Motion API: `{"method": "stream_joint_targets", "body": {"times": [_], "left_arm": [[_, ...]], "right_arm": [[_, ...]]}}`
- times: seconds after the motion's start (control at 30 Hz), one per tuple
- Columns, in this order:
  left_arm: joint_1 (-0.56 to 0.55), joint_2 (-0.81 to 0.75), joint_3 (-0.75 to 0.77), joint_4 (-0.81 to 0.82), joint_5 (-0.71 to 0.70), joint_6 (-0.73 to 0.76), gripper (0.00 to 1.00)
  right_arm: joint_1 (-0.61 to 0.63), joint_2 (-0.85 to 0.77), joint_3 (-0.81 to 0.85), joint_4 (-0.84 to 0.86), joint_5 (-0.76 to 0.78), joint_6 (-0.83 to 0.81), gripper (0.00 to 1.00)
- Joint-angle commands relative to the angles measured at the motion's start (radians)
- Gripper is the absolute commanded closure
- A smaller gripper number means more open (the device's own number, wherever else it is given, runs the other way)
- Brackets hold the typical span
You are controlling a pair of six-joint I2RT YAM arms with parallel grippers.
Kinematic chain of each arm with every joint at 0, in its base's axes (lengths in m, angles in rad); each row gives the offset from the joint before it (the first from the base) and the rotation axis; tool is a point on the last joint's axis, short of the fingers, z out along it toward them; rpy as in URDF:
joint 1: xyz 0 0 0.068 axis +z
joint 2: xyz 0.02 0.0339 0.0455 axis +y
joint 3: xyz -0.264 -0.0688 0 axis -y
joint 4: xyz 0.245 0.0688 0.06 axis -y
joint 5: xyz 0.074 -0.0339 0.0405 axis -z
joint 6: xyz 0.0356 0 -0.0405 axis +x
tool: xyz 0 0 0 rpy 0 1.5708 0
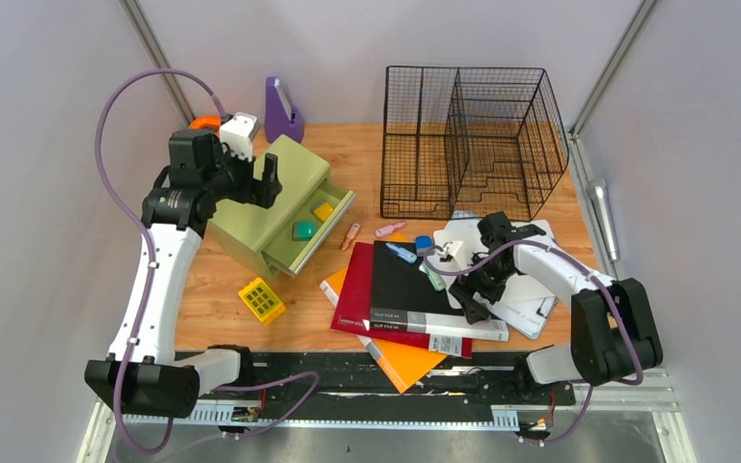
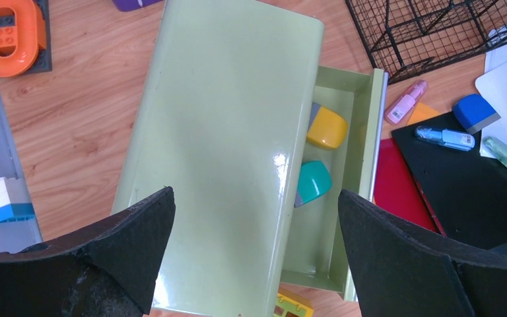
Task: Organize the desk
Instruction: Place the stationery in the drawer, then pick up the stationery from the center of the board.
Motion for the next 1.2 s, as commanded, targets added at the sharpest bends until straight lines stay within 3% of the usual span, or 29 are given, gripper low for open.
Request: {"method": "stream_joint_targets", "body": {"times": [0.0, 0.17, 0.37, 0.63, 0.83, 0.97, 1.17], "left_arm": [[0.004, -0.036, 0.001, 0.027, -0.005, 0.006, 0.0], [0.003, -0.04, -0.006, 0.035, -0.015, 0.007, 0.0], [0.004, -0.038, -0.004, 0.036, -0.013, 0.006, 0.0], [0.005, -0.044, -0.006, 0.036, -0.02, 0.009, 0.0], [0.004, -0.027, 0.005, 0.04, -0.038, -0.008, 0.0], [0.005, 0.0, 0.038, 0.018, -0.092, -0.041, 0.0], [0.007, 0.019, 0.073, -0.002, -0.177, -0.078, 0.0]], "right_arm": [[0.003, 0.031, 0.016, -0.005, -0.075, -0.027, 0.22], [0.003, 0.026, 0.025, -0.051, -0.083, -0.028, 0.46], [0.002, 0.019, 0.121, -0.105, -0.12, -0.002, 0.86], [0.004, 0.014, 0.359, -0.22, -0.287, 0.025, 0.93], [0.032, 0.081, 0.617, -0.174, -0.424, 0.108, 0.94], [0.134, 0.186, 0.831, -0.057, -0.453, 0.222, 0.95], [0.32, 0.431, 1.156, 0.043, -0.379, 0.316, 0.96]]}}
